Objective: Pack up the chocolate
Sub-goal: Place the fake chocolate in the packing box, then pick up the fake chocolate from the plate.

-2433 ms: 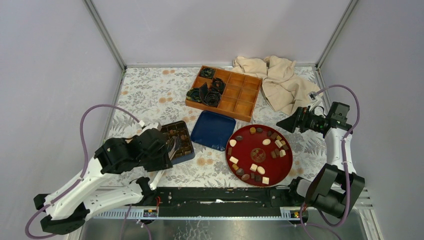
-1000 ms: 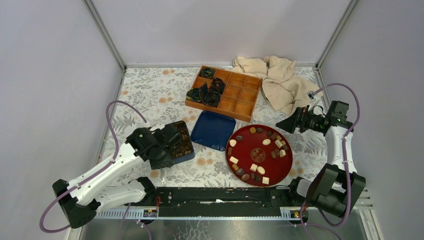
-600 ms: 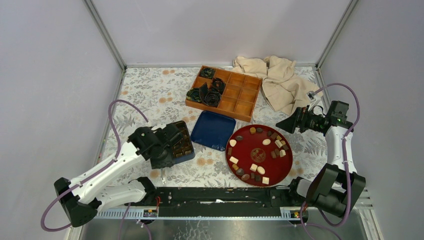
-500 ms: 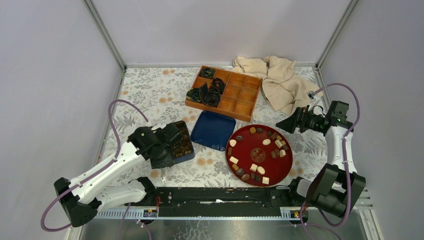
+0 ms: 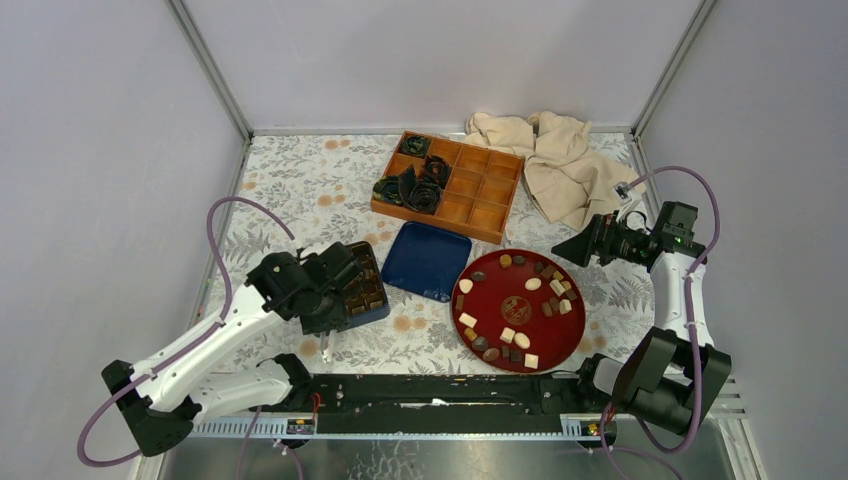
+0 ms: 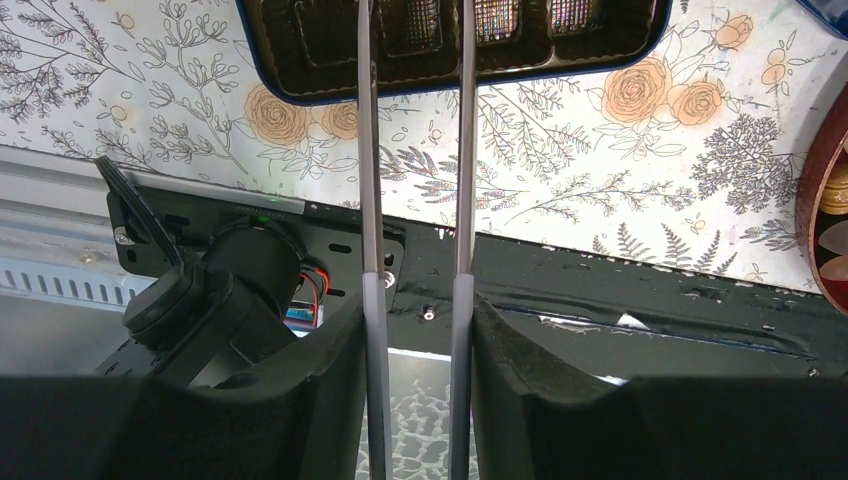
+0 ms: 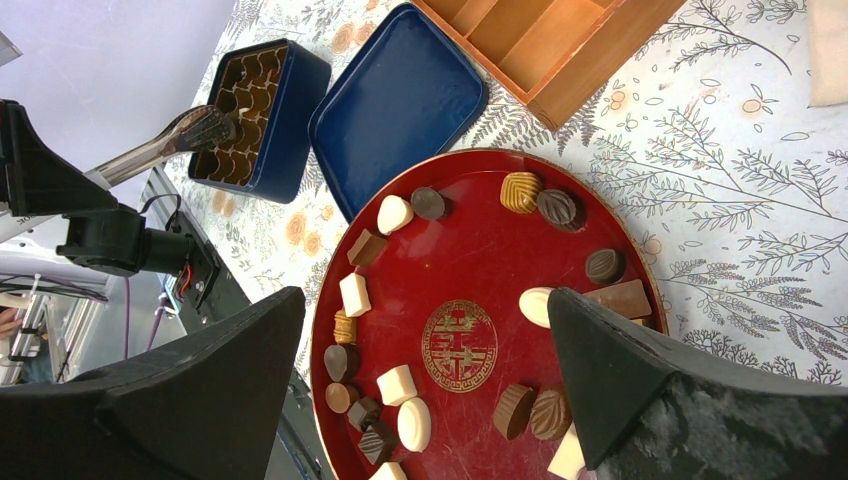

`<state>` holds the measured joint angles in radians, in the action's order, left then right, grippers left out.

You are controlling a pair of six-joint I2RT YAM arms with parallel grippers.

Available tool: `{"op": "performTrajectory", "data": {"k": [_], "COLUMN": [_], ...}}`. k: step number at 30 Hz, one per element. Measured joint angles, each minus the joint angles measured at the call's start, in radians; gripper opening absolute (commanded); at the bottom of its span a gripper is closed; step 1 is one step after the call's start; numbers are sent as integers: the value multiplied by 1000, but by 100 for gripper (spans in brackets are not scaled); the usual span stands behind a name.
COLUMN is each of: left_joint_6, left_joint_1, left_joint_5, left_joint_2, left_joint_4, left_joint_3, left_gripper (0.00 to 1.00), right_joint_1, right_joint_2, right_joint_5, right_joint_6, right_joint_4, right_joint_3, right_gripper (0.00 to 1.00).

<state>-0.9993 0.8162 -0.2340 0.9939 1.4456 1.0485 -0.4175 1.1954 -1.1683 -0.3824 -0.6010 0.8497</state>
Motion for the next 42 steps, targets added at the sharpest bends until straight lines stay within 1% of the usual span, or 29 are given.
{"op": "performTrajectory", "data": {"k": [8,14,18,23,28,30,33,36,37,39,42], "left_joint_6": [1,2,24,73,114,121,135,153,164,172,195], "left_joint_1": [0,0,0,0,3,25,103,192,234,258,309], "left_joint_5": [2,3,41,163,314,351,365,356,344,336,311], "left_joint_2": [-1,-3,-21,-63,-28,8,98,225,302,348,472], "left_joint_4": [2,1,-29,-190,-386,-478,-588,-644,-672,-682,-681], "left_joint_3": [1,2,35,63,53,48,59,110,145,165,257], "left_gripper": [44,42,40,39,37,37,38,38,38,38,38], "right_joint_1": [0,0,0,0,0,0,0,0,0,0,0], "right_joint_2": [-4,-5,-6,-17,-25,-25,-25,-25,-25,-25,-25], "right_joint_5": [0,0,0,2,9,18,29,40,45,52,55], "right_joint_6": [0,0,0,0,1,1,2,2,2,3,5], "right_joint_4": [0,0,0,2,9,10,13,17,18,19,21], "right_joint_3": [0,0,0,0,0,0,0,0,0,0,0], "right_gripper": [100,100,100,100,100,100,100,100,100,100,99]}}
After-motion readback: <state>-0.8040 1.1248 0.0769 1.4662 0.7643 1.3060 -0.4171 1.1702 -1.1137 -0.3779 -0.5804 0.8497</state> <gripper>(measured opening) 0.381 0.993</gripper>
